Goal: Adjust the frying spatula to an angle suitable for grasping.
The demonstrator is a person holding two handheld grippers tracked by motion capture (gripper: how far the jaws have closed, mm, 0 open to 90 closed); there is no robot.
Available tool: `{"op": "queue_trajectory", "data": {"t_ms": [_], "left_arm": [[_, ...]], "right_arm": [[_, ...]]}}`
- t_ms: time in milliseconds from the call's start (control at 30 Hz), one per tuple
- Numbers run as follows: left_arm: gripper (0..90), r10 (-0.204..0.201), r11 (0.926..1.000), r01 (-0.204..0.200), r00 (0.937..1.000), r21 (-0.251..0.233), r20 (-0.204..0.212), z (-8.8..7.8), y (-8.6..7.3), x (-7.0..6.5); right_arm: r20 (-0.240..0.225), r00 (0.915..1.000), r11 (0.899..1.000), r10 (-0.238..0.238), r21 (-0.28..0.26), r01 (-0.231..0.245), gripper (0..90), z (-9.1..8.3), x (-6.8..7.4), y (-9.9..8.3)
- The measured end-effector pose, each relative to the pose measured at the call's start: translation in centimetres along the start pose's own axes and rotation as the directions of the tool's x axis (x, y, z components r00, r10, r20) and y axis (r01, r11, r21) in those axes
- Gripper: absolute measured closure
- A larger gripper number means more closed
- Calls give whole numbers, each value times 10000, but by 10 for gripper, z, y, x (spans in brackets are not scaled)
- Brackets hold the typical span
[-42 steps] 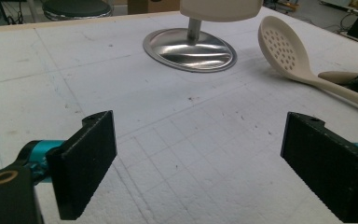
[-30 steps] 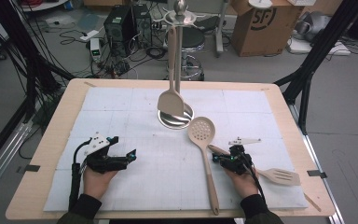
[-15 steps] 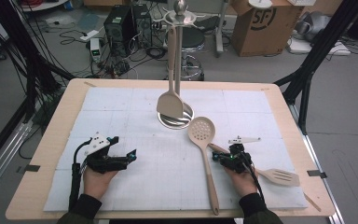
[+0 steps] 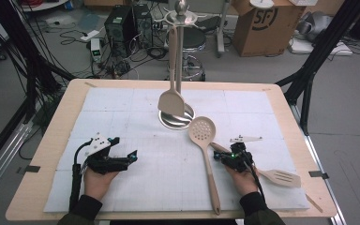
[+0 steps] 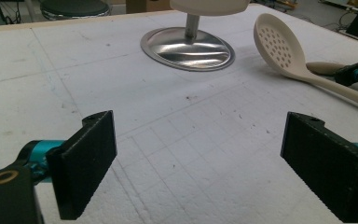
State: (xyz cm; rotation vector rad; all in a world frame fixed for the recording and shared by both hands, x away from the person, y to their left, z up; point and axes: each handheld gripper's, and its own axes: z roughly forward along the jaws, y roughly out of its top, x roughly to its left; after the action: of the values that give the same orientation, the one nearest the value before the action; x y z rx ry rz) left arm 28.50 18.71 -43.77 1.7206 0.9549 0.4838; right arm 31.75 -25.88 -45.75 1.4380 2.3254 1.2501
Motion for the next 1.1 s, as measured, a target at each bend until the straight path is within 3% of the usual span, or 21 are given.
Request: {"op": "queue_trajectory", "data": {"t_ms": [1100], "left_arm": [[111, 37, 10000, -37, 10000, 70, -10, 1, 0, 0]], "right_arm": [[436, 9978, 9986, 505, -159, -499, 900, 8, -9, 11]]}}
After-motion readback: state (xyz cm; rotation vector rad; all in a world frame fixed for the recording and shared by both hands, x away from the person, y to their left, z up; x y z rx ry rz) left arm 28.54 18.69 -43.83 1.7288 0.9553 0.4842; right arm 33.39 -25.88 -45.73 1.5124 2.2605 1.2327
